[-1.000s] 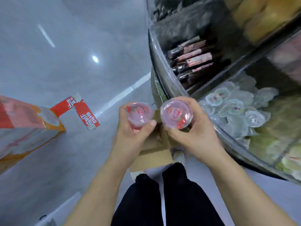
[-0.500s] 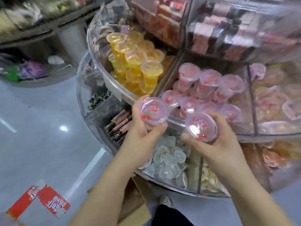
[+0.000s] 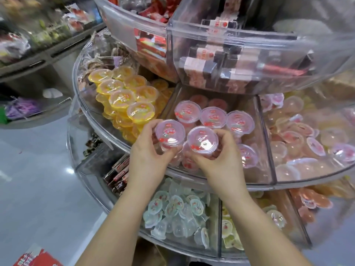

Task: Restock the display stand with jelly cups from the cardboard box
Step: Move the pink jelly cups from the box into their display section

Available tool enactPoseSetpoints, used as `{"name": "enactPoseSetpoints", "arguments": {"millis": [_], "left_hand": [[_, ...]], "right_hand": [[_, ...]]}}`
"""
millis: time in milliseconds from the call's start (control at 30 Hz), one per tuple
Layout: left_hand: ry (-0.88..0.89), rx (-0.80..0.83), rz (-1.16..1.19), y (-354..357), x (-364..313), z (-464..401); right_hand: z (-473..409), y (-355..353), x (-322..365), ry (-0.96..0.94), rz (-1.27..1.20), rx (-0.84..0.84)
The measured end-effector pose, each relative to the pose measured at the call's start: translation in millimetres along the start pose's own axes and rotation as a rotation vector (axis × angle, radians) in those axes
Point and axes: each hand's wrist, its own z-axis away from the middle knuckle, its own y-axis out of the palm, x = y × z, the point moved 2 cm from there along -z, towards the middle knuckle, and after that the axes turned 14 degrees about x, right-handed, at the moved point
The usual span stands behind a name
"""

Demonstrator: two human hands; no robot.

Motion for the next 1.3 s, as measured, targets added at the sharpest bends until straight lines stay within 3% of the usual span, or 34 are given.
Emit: {"name": "enactPoseSetpoints", "arguments": {"millis": [233,400,833,933,1033,1133,1300], "left_hand": [[0.004,0.004,-0.044,-3.3,-0.4,-2.8],[0.031,-0.054,-0.23,-0.7,-4.7,-13.2],[-0.045,-0.069,-0.134,4.0,0.7,1.9],[-0.074,-0.076,-0.067,-0.6,0.2,8.6],[-0.058,-0.127,0.0,-13.7,4.8,34.7],[-0.069,-0.192,0.062,-34.5,23.0,80.4],[-0.336,-0.386,0.159,-59.2,102.1,180.1]], "right_hand": [[-2.6,-1.8,-3.8,-0.047,0.015,0.039],[-6.8,-1.2,-4.2,-0.04,0.051,0.01],[2.3,-2.8,-3.6,0.028,-0.015,0.039],[15.3,-9.3,2.4,0.055,-0.046,-0.019],[34.9,-9.7,15.4,-0.034,-0.16,-0.072],[53.8,16.7,28.0,-0.123,-0.262,0.114],[90.3,125.9,-11.1,0.029,-0.188,0.744]]}}
